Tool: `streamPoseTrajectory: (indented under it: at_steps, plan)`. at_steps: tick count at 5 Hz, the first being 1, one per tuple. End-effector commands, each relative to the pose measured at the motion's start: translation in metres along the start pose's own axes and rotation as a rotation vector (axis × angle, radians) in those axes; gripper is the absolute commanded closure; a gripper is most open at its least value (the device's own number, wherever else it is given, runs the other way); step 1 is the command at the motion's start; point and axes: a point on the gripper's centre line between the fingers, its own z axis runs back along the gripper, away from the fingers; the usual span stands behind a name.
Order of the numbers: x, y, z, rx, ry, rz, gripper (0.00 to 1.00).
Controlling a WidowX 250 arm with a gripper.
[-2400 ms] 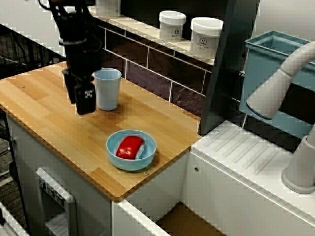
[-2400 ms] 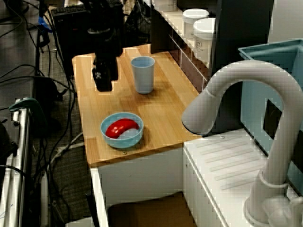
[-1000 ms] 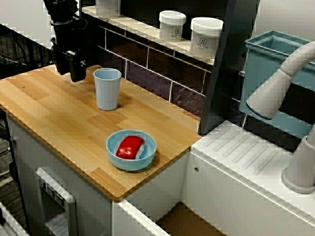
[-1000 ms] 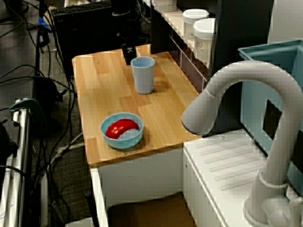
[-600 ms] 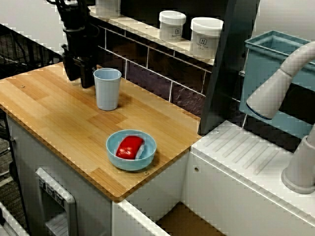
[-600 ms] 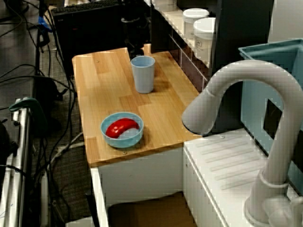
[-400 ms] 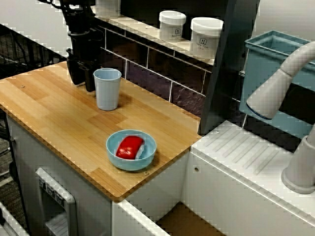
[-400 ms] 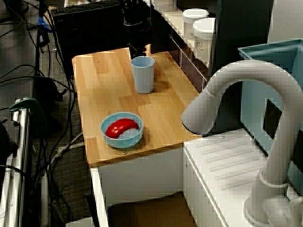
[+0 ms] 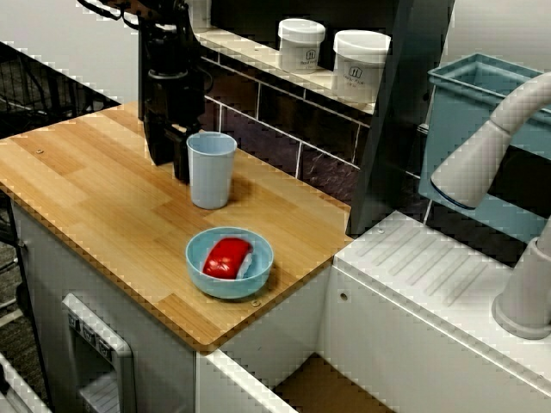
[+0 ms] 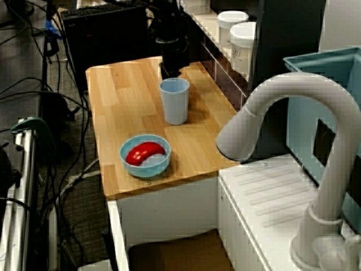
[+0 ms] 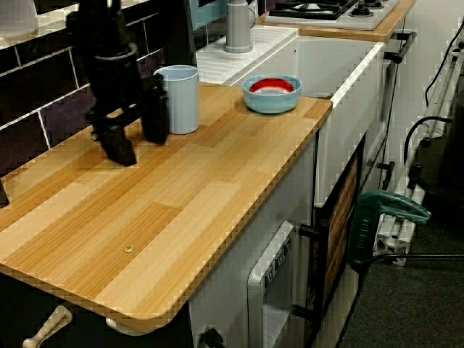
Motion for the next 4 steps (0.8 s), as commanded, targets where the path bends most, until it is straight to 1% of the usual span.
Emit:
streamPoseTrajectory:
  at_steps: [1, 3, 4]
  plan:
    - [-0.021, -0.031, 0.019, 0.011, -0.048, -0.058, 0.0]
    - [-0.027, -0.053, 0.021, -0.005, -0.048, -0.098, 0.0]
    - [-0.029, -0.063, 0.019, -0.001, -0.039, -0.115, 0.0]
